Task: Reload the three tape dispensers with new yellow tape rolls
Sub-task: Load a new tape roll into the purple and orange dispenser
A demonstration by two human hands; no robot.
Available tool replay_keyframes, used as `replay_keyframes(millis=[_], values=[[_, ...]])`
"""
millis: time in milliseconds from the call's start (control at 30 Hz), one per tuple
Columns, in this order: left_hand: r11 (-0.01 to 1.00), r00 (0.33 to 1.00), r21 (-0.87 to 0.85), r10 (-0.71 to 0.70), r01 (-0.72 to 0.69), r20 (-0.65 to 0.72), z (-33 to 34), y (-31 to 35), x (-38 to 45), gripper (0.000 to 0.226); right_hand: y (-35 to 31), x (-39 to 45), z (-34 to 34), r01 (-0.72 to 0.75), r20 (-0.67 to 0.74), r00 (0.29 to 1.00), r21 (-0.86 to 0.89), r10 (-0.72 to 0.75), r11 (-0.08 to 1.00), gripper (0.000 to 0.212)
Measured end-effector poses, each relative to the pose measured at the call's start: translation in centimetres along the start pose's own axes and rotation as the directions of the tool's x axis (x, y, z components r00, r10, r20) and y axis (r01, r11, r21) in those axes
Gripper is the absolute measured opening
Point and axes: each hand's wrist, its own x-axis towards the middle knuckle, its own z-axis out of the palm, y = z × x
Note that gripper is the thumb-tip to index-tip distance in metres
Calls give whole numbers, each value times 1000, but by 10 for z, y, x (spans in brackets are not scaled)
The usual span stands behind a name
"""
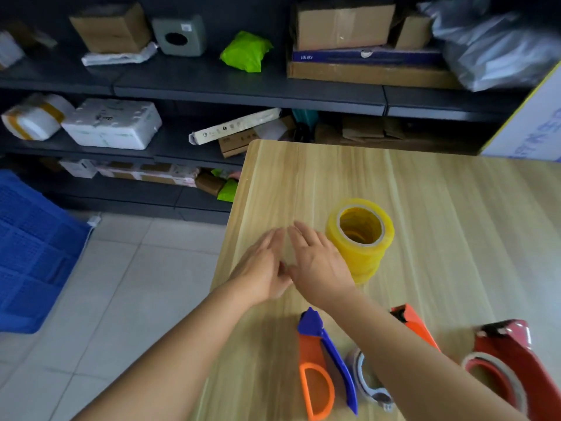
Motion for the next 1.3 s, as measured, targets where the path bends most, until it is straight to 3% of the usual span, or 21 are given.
replay_keyframes(millis=[100, 200, 333, 433, 533, 667, 833, 933, 1133, 1300], values=[[998, 997, 14, 69, -68, -18, -2, 31, 8, 79, 16, -8, -23, -68, -124, 990, -10, 66, 998, 67], [990, 991, 40, 134, -133, -7, -2, 60, 14, 79, 40, -12, -36, -220, -160, 963, -13, 215, 975, 69], [991, 993, 58, 116, -118, 34, -1, 84, 24, 85, 72, -16, -42, -373, -129, 916, 81, 381, 924, 73], [997, 997, 52, 54, -57, 61, -2, 99, 27, 92, 87, -17, -42, -418, 5, 905, 188, 425, 889, 84], [999, 998, 35, -5, 3, 69, -2, 108, 29, 99, 94, -15, -44, -422, 91, 906, 258, 413, 869, 91], [998, 997, -33, -56, 58, 50, -1, 110, 30, 106, 97, -14, -48, -411, 76, 908, 365, 413, 836, 99], [984, 997, -175, 12, -25, -80, 3, 107, 12, 101, 94, -28, -52, -357, -2, 912, 486, 410, 798, 100], [957, 979, -274, 37, -92, -199, 2, 102, -2, 89, 85, -38, -53, -342, -79, 896, 504, 436, 794, 92], [926, 899, -302, 80, -226, -430, -2, 87, -37, 42, 58, -61, -46, -247, -204, 896, 510, 395, 824, 58], [920, 899, -318, 74, -228, -431, 2, 67, -68, 53, 34, -81, -29, -212, -221, 905, 504, 362, 837, 54]])
